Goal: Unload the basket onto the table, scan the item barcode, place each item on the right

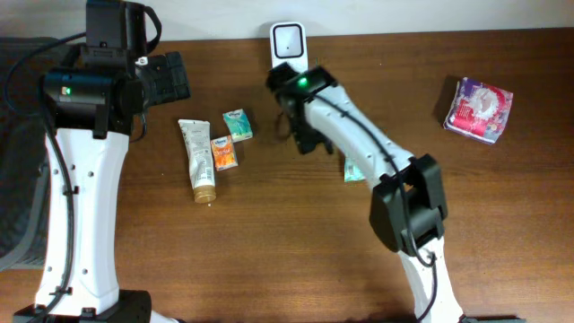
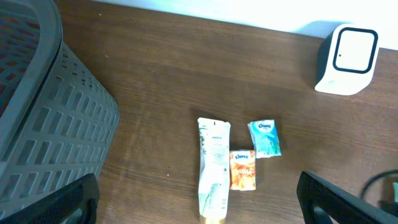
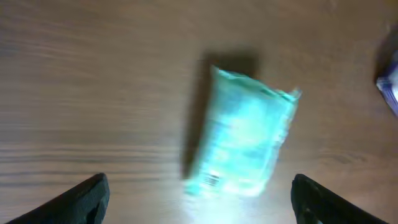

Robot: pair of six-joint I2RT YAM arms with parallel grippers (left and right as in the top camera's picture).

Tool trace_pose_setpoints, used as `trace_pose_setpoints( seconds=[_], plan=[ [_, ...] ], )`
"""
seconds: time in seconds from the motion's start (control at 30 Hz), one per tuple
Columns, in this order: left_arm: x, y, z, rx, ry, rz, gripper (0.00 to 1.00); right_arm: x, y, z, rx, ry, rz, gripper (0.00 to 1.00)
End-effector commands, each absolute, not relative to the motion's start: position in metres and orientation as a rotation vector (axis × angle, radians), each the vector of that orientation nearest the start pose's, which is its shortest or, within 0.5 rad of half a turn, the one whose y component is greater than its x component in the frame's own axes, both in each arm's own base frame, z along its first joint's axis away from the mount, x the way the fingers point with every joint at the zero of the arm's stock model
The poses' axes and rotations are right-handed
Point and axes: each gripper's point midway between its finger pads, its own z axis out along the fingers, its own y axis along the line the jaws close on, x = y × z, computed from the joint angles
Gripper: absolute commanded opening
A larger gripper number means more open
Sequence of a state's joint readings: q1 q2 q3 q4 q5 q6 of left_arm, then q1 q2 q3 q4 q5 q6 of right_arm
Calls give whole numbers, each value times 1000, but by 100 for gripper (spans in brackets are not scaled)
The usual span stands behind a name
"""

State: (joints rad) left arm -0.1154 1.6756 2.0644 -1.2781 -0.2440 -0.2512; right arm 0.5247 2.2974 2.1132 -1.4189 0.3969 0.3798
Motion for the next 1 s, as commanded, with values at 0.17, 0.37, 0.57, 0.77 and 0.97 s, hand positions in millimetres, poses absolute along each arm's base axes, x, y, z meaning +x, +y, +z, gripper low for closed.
trace_pose_setpoints(
  seconds=[0.17,0.37,0.57,0.77,0.97],
  plan=[
    [404,-1,340,-289,2403,143,99,409,136,57,-226,3161,-183,75],
    [404,-1,340,-289,2403,143,99,412,97,51,-4,3231,-27,74],
    [404,-1,340,-289,2403,143,99,405,85,67,-107,3156,896,79],
    [404,-1,340,-289,2404,143,99,389,93,0,-96,3125,969,47],
    [404,-1,340,-289,2404,143,99,426,53,46,42,3200,299,4]
  ],
)
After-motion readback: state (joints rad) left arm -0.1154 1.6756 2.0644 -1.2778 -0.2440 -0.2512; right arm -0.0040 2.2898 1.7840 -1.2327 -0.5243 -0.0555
